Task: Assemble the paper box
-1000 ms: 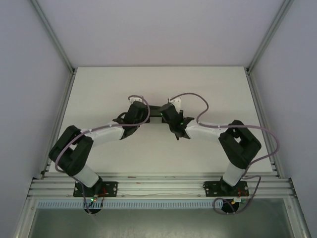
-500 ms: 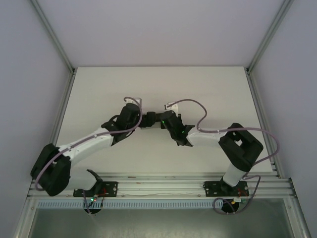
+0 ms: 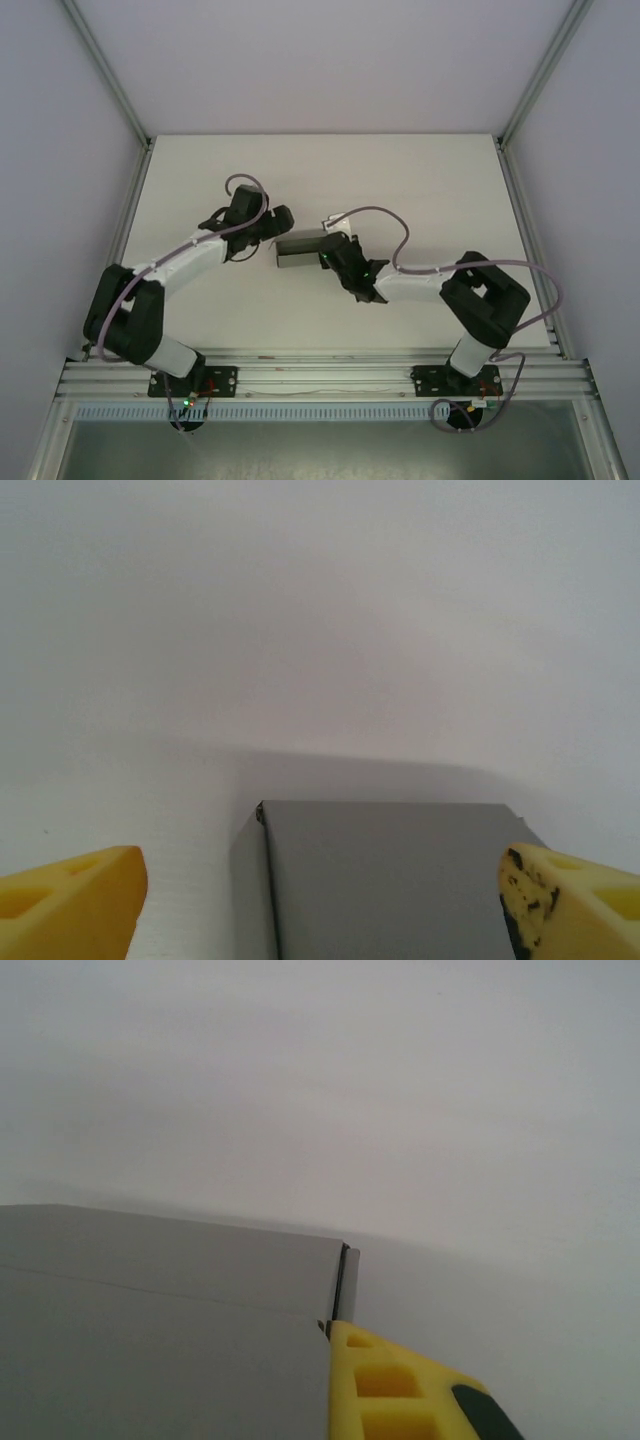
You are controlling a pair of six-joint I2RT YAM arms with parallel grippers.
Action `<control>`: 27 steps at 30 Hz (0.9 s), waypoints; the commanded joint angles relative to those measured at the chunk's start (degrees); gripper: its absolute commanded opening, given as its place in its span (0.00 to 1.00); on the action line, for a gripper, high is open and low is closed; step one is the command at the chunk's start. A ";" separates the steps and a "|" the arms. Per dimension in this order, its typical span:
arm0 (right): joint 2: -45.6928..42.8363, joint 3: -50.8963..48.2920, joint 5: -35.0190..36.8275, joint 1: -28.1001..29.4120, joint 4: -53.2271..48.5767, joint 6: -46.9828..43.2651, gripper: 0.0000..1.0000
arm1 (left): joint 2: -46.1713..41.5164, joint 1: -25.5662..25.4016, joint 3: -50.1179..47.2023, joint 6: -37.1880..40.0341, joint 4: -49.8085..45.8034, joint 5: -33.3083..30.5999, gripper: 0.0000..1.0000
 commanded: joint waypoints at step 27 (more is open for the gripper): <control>-28.61 -10.12 -15.69 -7.27 -17.01 9.94 0.89 | 7.72 1.26 -16.77 -0.05 27.51 15.89 0.46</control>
